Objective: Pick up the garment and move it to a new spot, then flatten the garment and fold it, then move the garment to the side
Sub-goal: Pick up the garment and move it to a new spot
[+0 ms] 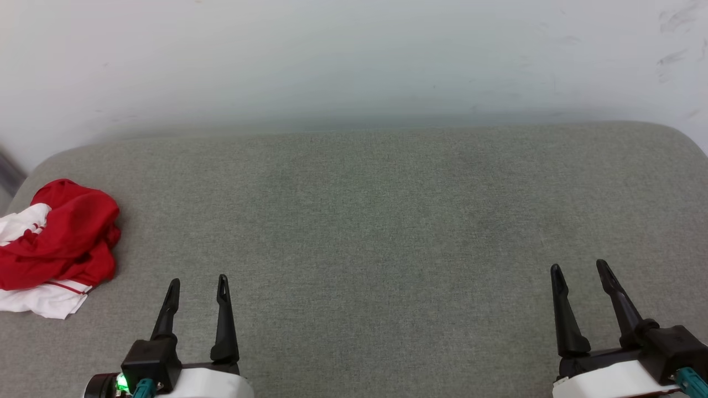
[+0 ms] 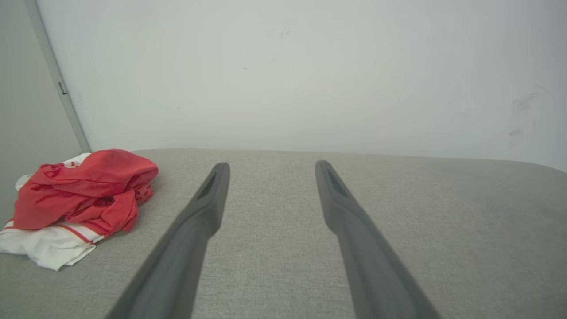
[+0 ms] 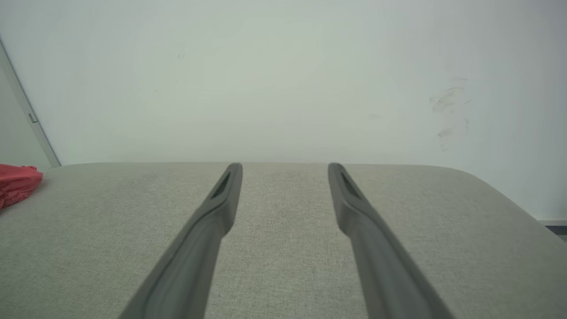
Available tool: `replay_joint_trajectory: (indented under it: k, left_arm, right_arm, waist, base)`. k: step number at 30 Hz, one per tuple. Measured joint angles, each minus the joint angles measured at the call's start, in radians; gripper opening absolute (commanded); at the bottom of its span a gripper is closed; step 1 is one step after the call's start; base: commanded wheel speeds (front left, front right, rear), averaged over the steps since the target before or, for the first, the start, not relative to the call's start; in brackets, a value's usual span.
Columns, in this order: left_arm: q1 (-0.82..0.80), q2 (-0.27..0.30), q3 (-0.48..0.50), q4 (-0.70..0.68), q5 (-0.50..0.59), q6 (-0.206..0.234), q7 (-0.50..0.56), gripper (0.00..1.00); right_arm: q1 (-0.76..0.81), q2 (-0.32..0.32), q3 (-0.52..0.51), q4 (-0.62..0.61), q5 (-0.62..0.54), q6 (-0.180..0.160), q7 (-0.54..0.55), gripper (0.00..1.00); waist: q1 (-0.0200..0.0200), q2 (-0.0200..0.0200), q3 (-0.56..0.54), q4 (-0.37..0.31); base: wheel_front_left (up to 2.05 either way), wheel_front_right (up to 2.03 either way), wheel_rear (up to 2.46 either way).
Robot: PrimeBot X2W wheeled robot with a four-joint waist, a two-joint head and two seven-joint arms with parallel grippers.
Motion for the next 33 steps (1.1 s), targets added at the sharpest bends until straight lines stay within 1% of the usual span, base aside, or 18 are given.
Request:
replay_joint_trajectory:
  k: [7,13,20,33]
  left_arm:
    - [0.003,-0.008,0.021,0.006,0.049,-0.021,-0.011,1.00]
    - [0.001,-0.012,0.036,0.016,0.057,-0.030,-0.012,1.00]
    - [-0.002,-0.012,0.055,0.026,0.064,-0.033,-0.012,1.00]
    - [-0.001,-0.013,0.078,0.043,0.053,-0.023,-0.012,1.00]
  right_arm:
    - [0.002,0.000,0.001,-0.006,-0.027,0.000,-0.011,1.00]
    - [0.008,0.000,0.014,-0.012,-0.027,0.000,-0.011,1.00]
    - [0.016,0.000,0.029,-0.017,-0.026,0.000,-0.011,1.00]
    - [0.023,0.000,0.055,-0.024,-0.037,0.000,-0.012,1.00]
  waist:
    - [-0.0001,0.0000,0.000,0.010]
    - [0.0000,0.0000,-0.002,0.050]
    - [-0.0001,0.0000,-0.002,0.131]
    - [-0.0001,0.0000,0.000,0.312]
  base:
    - [0.00,0.00,0.00]
    - [0.00,0.00,0.00]
    - [0.00,0.00,0.00]
    - [0.00,0.00,0.00]
